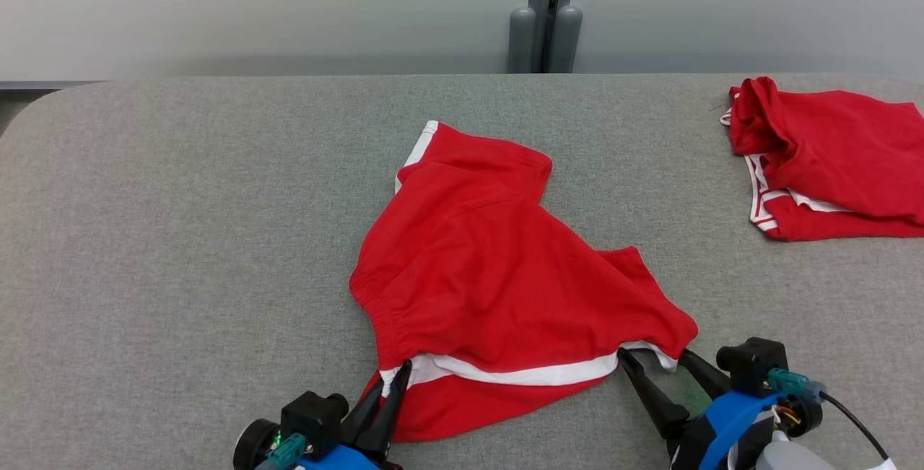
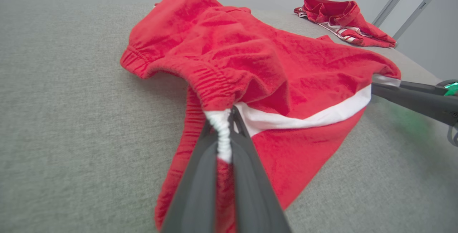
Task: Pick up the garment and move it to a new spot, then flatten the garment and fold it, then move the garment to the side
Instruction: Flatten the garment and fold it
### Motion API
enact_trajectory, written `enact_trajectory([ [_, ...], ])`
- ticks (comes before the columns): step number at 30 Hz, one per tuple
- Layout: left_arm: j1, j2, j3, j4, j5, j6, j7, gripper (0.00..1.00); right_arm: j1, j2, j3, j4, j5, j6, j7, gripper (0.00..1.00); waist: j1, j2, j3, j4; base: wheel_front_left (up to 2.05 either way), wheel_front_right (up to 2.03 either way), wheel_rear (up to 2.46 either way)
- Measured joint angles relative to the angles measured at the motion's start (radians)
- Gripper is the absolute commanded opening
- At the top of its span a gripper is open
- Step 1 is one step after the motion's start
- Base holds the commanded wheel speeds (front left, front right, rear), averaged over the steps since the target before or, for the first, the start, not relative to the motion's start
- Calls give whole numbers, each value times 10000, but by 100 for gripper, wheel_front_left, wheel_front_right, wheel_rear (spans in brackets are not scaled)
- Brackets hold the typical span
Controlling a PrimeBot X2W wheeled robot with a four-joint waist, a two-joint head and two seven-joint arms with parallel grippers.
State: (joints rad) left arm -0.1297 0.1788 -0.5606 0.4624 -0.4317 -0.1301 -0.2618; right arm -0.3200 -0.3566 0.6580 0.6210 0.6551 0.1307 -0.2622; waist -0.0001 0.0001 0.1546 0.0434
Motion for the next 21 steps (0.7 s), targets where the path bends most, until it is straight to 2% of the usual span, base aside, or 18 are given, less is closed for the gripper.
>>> enact_trajectory([
  [1,-3,4,0,0,-2,0,0,0,-25,-42,71,-29,65,0,0,82,0,0,1,1,0,0,0],
  [2,-6,10,2,0,-4,0,0,0,-48,-82,151,-27,92,-2,0,43,0,0,1,1,0,0,0],
  [3,-8,13,2,0,-8,0,0,0,-64,-119,228,2,127,0,-2,0,0,0,2,0,0,0,0],
  [8,-32,12,196,-25,-31,0,2,0,-246,-173,345,63,330,-2,0,0,0,-1,-27,18,0,0,0],
  [14,-59,90,805,-500,15,0,2,0,-142,-428,6,-978,378,-2,0,0,0,-2,-233,64,0,0,0],
  [21,-202,155,1285,-1258,-50,0,2,0,167,-719,353,-2562,157,0,0,0,0,-2,-469,-13,0,0,0],
])
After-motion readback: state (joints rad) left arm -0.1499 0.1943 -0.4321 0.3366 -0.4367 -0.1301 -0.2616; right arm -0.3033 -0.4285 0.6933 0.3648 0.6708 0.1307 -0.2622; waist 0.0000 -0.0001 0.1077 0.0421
